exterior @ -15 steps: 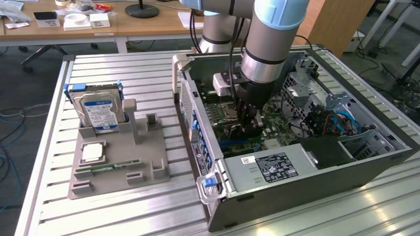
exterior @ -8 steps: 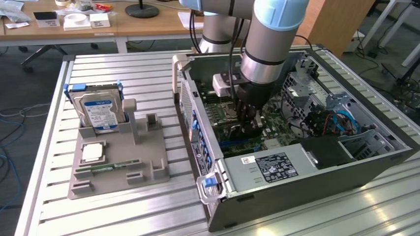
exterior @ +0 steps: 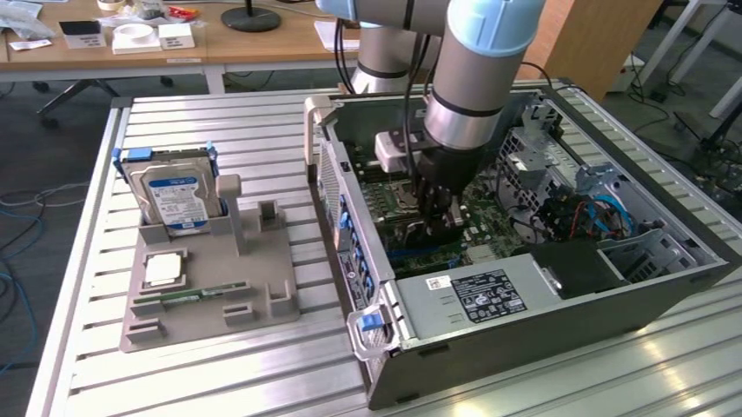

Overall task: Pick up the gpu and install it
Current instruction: 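Insert the gpu into the slot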

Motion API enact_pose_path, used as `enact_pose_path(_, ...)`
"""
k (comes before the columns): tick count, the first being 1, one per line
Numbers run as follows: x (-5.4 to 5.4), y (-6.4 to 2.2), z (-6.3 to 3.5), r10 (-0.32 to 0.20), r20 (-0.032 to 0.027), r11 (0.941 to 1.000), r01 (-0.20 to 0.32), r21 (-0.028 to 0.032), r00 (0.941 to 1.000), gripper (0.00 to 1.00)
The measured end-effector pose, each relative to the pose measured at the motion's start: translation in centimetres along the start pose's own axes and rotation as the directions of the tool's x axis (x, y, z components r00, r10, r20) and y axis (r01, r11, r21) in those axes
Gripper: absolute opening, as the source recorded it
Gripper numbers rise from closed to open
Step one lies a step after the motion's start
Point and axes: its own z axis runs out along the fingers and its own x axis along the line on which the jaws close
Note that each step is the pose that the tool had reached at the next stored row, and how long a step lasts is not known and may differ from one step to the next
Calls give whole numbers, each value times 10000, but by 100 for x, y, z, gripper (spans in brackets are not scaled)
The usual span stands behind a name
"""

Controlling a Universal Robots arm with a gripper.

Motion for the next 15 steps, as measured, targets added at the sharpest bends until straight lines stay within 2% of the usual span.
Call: enact_pose_path(15,0,7,60,1,6,10000,-1,4,10000,27)
